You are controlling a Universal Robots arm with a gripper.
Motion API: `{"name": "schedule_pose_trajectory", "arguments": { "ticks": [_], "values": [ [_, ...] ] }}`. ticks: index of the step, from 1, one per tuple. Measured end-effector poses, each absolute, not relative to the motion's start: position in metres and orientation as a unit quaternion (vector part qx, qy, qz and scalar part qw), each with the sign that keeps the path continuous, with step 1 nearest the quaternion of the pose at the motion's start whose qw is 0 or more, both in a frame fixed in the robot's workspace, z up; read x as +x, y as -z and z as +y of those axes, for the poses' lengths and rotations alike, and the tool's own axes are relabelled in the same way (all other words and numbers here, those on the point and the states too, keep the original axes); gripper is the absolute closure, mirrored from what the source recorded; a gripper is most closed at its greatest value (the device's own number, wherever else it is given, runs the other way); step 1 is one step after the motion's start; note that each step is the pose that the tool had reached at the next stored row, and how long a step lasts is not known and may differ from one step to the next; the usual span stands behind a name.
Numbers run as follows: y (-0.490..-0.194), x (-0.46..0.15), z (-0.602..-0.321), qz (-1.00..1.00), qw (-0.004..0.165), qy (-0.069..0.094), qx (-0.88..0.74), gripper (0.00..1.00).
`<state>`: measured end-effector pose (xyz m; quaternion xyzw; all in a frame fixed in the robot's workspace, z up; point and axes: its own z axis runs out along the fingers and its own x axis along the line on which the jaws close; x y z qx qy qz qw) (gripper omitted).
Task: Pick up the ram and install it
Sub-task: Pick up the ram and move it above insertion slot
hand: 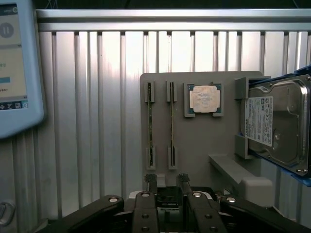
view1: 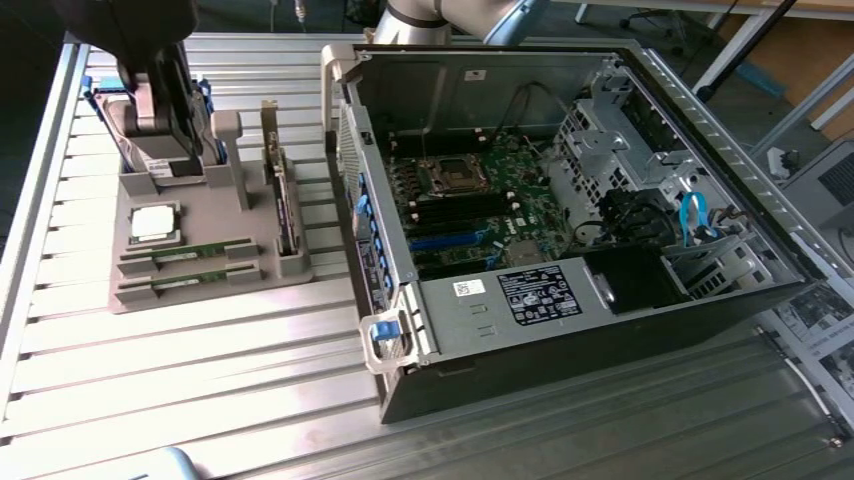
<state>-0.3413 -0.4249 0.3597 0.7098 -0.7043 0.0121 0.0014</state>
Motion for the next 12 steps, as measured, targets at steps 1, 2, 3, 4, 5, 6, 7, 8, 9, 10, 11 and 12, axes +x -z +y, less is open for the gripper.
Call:
{"name": "schedule_pose_trajectory", "arguments": {
  "ticks": [1, 2, 3, 4, 5, 6, 7, 8, 9, 10, 11, 12],
  "values": [
    [-0.3595, -0.3413, -0.4249, -0.704, 0.001, -0.012, 0.71, 0.7],
    [-0.3593, -0.3413, -0.4249, -0.704, 0.001, -0.012, 0.71, 0.7],
    [-0.359, -0.3413, -0.4249, -0.704, 0.001, -0.012, 0.71, 0.7],
    [-0.3587, -0.3413, -0.4249, -0.704, 0.001, -0.012, 0.71, 0.7],
    [-0.3586, -0.3413, -0.4249, -0.704, 0.001, -0.012, 0.71, 0.7],
    [-0.3583, -0.3413, -0.4249, -0.704, 0.001, -0.012, 0.71, 0.7],
    [-0.358, -0.3413, -0.4249, -0.704, 0.001, -0.012, 0.71, 0.7],
    [-0.3578, -0.3413, -0.4249, -0.704, 0.001, -0.012, 0.71, 0.7],
    [-0.3576, -0.3413, -0.4249, -0.704, 0.001, -0.012, 0.71, 0.7],
    [-0.3574, -0.3413, -0.4249, -0.704, 0.001, -0.012, 0.71, 0.7],
    [-0.3571, -0.3413, -0.4249, -0.704, 0.001, -0.012, 0.71, 0.7],
    [-0.3569, -0.3413, -0.4249, -0.704, 0.001, -0.012, 0.71, 0.7]
  ]
}}
